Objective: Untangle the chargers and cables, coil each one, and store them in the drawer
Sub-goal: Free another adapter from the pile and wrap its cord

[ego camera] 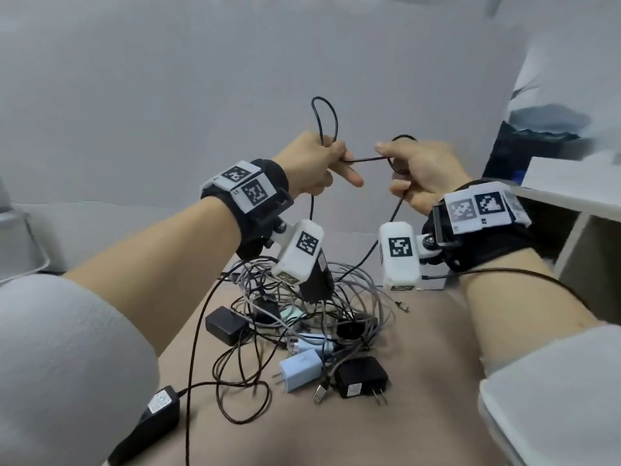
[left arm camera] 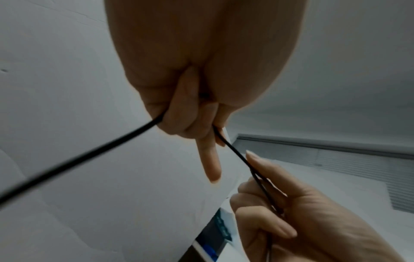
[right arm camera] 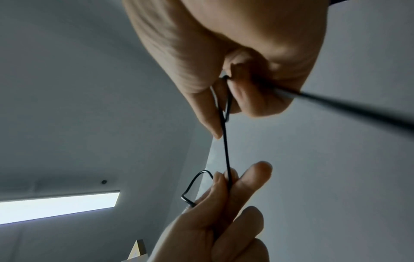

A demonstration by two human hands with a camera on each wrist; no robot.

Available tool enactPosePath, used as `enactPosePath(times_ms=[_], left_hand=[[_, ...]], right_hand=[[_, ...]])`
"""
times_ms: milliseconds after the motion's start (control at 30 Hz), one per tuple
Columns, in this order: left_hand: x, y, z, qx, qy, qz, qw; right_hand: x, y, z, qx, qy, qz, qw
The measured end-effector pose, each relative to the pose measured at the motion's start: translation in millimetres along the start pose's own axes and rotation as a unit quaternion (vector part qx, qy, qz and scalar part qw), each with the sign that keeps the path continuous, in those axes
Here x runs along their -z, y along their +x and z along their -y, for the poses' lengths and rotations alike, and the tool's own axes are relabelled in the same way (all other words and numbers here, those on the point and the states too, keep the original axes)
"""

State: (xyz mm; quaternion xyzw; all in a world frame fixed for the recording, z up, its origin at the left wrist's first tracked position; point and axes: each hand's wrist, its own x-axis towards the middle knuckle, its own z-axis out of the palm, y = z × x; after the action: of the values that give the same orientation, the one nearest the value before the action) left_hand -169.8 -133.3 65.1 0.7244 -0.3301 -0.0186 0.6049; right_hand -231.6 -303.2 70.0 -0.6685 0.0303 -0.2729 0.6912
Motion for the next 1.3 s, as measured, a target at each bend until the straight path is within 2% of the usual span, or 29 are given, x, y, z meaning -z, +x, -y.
enactPosePath(times_ms=[100,200,267,333,400,467,533,567,633,733,833,933,1000,1067,1200,1300], left_hand=[[0.8,-2.4,-24.9,-0.046,-0.032,-0.017,0.998],[5.4,-0.5,-41.9,-0.076,-0.047,-0.059,0.994],[6.8,2.5,-41.7,-0.071,-0.038,-0.091,0.993],[7.7,5.4,-33.6,-0.044,-0.026,-0.112,0.992],[9.6,6.7,-20.4,-0.003,-0.017,-0.077,0.997],[9.4,4.5,-6.4,0.027,-0.015,0.017,0.999],[5.4,1.1,3.6,0.032,-0.031,0.095,0.994],[3.0,0.3,6.5,0.028,-0.041,0.111,0.993],[0.3,1.1,10.4,0.027,-0.05,0.1,0.993],[2.8,4.2,15.5,0.035,-0.012,0.038,0.999],[7.6,1.8,18.4,0.032,0.009,0.025,0.999],[12.5,-2.9,17.6,0.013,-0.015,0.042,0.999],[13.5,-5.0,15.7,0.008,-0.053,0.056,0.997],[11.5,-6.1,12.3,0.005,-0.092,0.069,0.993],[7.2,-6.3,3.1,-0.013,-0.139,0.055,0.989],[12.0,-4.5,3.5,-0.023,-0.143,0.015,0.989]], right_hand=[[7.2,-2.2,29.8,0.06,-0.033,0.02,0.997],[10.4,-9.1,47.2,0.101,-0.109,0.002,0.989],[10.6,-13.6,45.5,0.099,-0.154,0.003,0.983],[10.7,-18.0,38.2,0.09,-0.157,0.043,0.983],[12.2,-21.2,30.9,0.081,-0.144,0.098,0.981],[14.4,-19.3,22.3,0.078,-0.159,0.139,0.974],[15.5,-15.4,11.3,0.089,-0.226,0.17,0.955],[14.6,-15.1,5.8,0.094,-0.265,0.189,0.941],[12.5,-14.4,-5.5,0.092,-0.314,0.216,0.92],[8.8,-12.5,-17.6,0.078,-0.339,0.205,0.915],[11.0,-7.5,-28.1,0.049,-0.333,0.167,0.927],[15.0,-5.6,-39.9,0.017,-0.252,0.182,0.95],[16.0,-3.5,-49.3,0.025,-0.255,0.179,0.95],[13.6,-1.4,-57.6,0.053,-0.318,0.177,0.93],[8.9,-0.6,-72.9,0.095,-0.443,0.221,0.863],[14.3,-4.9,-81.3,0.082,-0.47,0.242,0.845]])
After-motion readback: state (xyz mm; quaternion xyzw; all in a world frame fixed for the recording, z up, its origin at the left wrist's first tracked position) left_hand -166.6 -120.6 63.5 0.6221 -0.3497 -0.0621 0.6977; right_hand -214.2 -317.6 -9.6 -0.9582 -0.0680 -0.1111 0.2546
